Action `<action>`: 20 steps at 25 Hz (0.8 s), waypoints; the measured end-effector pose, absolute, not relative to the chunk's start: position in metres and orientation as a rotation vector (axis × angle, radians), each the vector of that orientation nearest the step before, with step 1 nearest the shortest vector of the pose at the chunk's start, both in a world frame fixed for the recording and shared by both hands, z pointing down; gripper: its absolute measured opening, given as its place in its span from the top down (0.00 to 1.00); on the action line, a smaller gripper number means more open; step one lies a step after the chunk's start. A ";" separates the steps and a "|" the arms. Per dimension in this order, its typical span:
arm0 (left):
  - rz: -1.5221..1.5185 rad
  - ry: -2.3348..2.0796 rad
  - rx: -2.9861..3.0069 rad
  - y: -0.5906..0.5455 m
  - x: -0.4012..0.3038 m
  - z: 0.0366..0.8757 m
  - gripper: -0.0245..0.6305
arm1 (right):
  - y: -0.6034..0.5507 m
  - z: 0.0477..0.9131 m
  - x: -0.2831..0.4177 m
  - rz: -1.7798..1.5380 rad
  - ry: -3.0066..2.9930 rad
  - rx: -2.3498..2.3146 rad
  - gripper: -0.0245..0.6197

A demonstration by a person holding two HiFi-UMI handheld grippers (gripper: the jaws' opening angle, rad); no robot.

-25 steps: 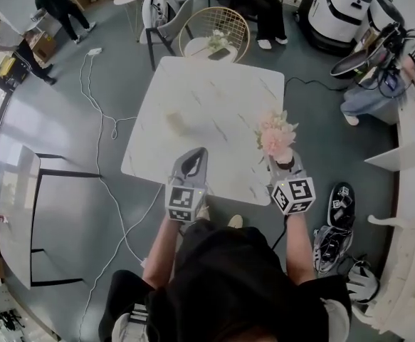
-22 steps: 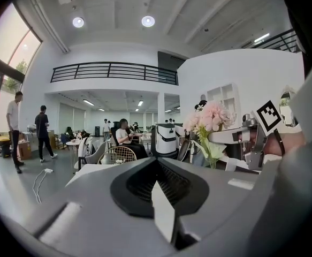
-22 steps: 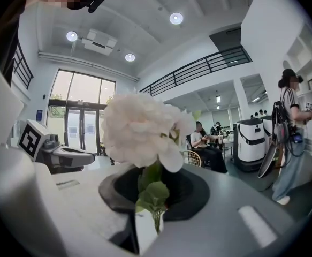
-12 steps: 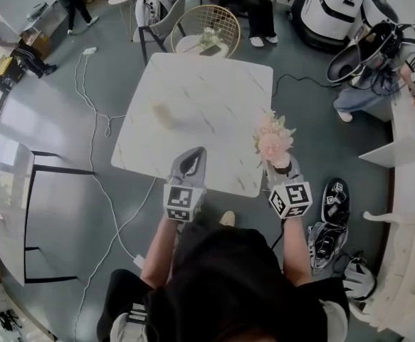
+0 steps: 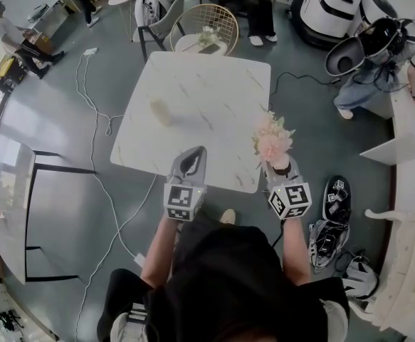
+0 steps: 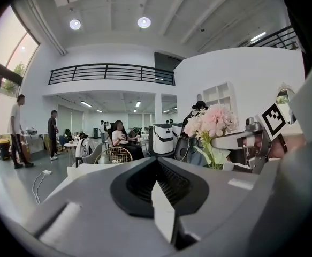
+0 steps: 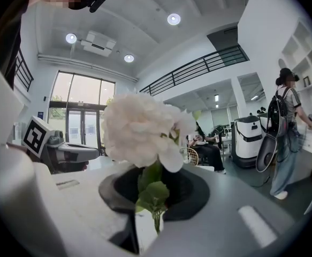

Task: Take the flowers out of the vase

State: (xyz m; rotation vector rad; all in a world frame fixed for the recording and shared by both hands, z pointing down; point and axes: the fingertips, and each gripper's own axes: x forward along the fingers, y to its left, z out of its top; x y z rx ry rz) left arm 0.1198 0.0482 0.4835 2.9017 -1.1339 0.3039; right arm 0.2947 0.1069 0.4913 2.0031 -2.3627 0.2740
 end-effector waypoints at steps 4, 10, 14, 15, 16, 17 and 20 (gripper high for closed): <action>0.305 -1.128 2.905 0.047 0.122 0.482 0.95 | 0.106 0.491 0.295 0.284 -2.366 2.009 0.83; 0.302 -1.124 2.909 0.048 0.122 0.482 0.95 | 0.106 0.490 0.293 0.275 -2.367 2.007 0.83; 0.301 -1.128 2.909 0.049 0.121 0.481 0.95 | 0.108 0.489 0.292 0.270 -2.375 1.999 0.83; 0.301 -1.128 2.909 0.049 0.121 0.481 0.95 | 0.108 0.489 0.291 0.270 -2.376 1.999 0.83; 0.301 -1.129 2.909 0.049 0.121 0.481 0.95 | 0.107 0.489 0.291 0.270 -2.377 1.999 0.83; 0.301 -1.129 2.910 0.048 0.121 0.481 0.95 | 0.106 0.489 0.291 0.270 -2.378 1.999 0.83; 0.302 -1.128 2.913 0.048 0.120 0.480 0.95 | 0.106 0.487 0.290 0.269 -2.379 2.000 0.83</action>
